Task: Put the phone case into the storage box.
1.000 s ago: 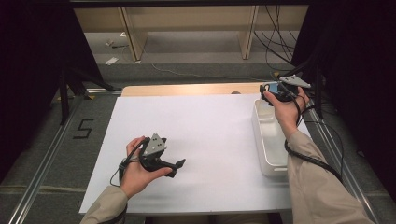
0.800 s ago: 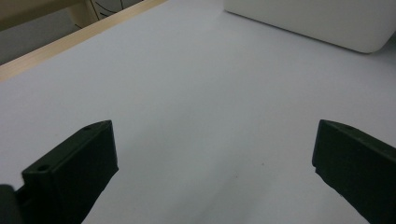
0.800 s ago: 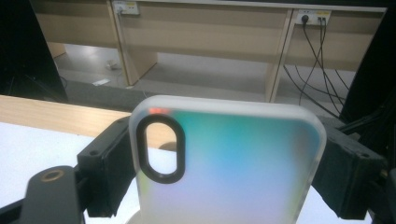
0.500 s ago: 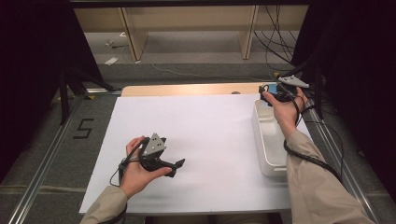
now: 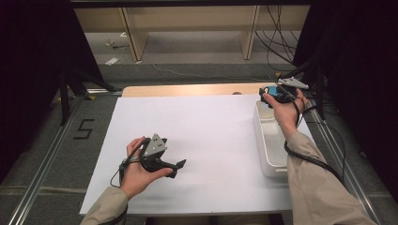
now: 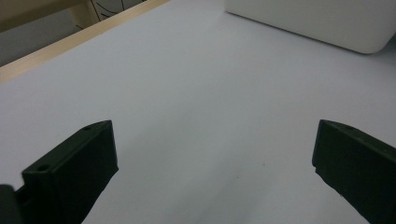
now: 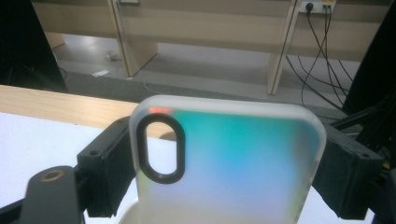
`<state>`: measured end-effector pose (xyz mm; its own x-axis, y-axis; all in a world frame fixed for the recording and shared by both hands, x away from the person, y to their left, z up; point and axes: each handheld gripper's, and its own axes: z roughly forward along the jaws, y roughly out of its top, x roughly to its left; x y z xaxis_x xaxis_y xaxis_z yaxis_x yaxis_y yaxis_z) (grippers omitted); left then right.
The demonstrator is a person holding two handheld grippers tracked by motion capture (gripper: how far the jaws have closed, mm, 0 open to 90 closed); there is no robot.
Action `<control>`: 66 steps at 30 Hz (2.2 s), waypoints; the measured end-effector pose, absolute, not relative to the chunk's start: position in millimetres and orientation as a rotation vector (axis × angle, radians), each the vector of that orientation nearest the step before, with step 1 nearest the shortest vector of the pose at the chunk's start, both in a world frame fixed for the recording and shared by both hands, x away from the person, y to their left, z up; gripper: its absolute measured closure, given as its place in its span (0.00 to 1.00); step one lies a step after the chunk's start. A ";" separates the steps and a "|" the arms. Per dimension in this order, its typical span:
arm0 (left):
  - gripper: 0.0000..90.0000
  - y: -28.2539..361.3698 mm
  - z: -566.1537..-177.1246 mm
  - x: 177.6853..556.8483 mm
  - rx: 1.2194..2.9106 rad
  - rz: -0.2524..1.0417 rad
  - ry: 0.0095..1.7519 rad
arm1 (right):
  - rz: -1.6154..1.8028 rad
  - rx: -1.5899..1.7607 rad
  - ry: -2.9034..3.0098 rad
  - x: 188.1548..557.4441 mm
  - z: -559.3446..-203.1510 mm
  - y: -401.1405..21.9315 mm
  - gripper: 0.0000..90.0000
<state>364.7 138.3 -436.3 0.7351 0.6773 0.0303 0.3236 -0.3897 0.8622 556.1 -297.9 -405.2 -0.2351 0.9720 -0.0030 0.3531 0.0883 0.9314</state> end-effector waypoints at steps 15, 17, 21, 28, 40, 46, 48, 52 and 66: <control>0.00 138.2 -436.4 364.6 1.999 0.475 0.759 | 1.125 1.337 1.710 557.4 -410.7 -297.3 0.20; 0.00 138.2 -436.5 364.6 1.999 0.475 0.758 | 1.122 1.341 1.716 557.4 -411.3 -297.5 0.20; 0.00 138.3 -436.2 364.6 1.997 0.477 0.759 | 1.118 1.351 1.719 558.3 -414.5 -297.2 0.20; 0.00 138.2 -436.3 364.8 1.997 0.476 0.759 | 1.111 1.352 1.727 559.1 -417.1 -296.5 0.20; 0.00 138.2 -436.3 364.7 1.997 0.474 0.759 | 1.101 1.356 1.738 559.7 -420.8 -296.1 0.20; 0.00 138.3 -436.3 364.7 1.997 0.475 0.758 | 1.102 1.357 1.746 560.4 -423.7 -295.5 0.20; 0.00 138.3 -436.4 364.8 1.997 0.475 0.758 | 1.101 1.354 1.745 560.6 -423.9 -295.4 0.20; 0.00 138.0 -436.4 364.8 1.999 0.475 0.757 | 1.104 1.357 1.744 560.7 -424.4 -295.3 0.20; 0.00 138.0 -436.3 364.7 1.999 0.475 0.757 | 1.101 1.378 1.741 562.3 -427.0 -295.4 0.12</control>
<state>364.7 138.0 -436.3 0.7371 0.6751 0.0312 0.3218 -0.3911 0.8623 562.3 -295.4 -427.0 -0.2350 0.9720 0.0091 0.4247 0.0943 0.9004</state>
